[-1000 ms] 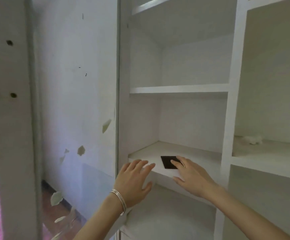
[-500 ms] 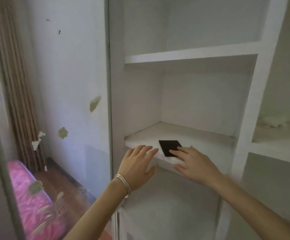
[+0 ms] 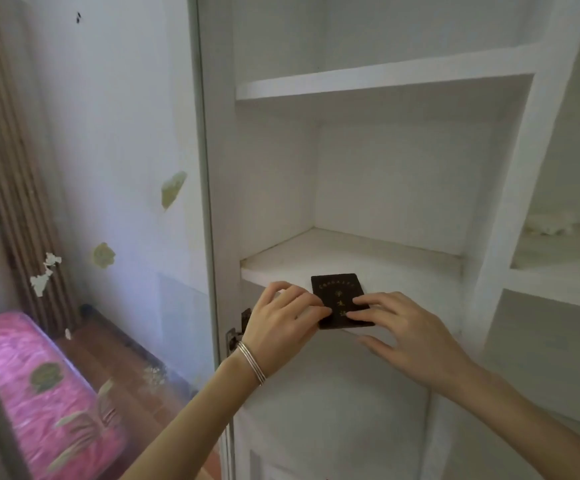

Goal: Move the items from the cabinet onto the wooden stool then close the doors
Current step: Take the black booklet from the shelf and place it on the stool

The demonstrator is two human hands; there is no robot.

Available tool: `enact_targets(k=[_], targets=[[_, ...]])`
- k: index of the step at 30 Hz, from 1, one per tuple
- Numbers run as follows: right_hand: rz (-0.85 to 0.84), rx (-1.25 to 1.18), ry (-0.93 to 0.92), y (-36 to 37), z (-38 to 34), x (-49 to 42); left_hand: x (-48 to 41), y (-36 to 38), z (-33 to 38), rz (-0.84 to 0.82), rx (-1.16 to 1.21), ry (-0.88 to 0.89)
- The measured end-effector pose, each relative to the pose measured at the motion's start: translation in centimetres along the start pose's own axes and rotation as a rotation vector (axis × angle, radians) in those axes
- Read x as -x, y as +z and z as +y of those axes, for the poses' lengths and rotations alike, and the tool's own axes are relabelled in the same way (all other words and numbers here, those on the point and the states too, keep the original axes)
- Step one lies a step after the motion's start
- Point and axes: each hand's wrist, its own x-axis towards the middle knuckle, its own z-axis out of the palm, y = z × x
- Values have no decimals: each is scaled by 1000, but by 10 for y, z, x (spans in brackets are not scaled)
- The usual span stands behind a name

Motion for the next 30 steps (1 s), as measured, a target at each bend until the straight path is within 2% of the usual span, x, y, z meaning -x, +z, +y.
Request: enact_targets(k=[2, 5, 9, 13, 16, 20, 25, 30], targets=[[13, -22, -19, 0, 1, 2, 2, -2, 6, 63, -4, 41], [31, -212, -21, -1, 5, 1, 7, -8, 11, 158, -30, 84], [8, -284, -73, 1, -3, -13, 23, -40, 15, 163, -65, 71], [-139, -331, -50, 14, -31, -25, 52, -91, 26, 93, -105, 33], [-297, -464, -39, 25, -61, -37, 75, -130, 38, 24, -167, -7], [-578, -932, 3, 46, -114, -37, 104, -188, 64, -31, -215, -76], [-680, -1198, 8, 55, -191, -18, 155, -268, 117, -191, -371, -273], [-753, -1200, -144, 53, -286, 26, 208, -377, 195, -333, -646, -479]])
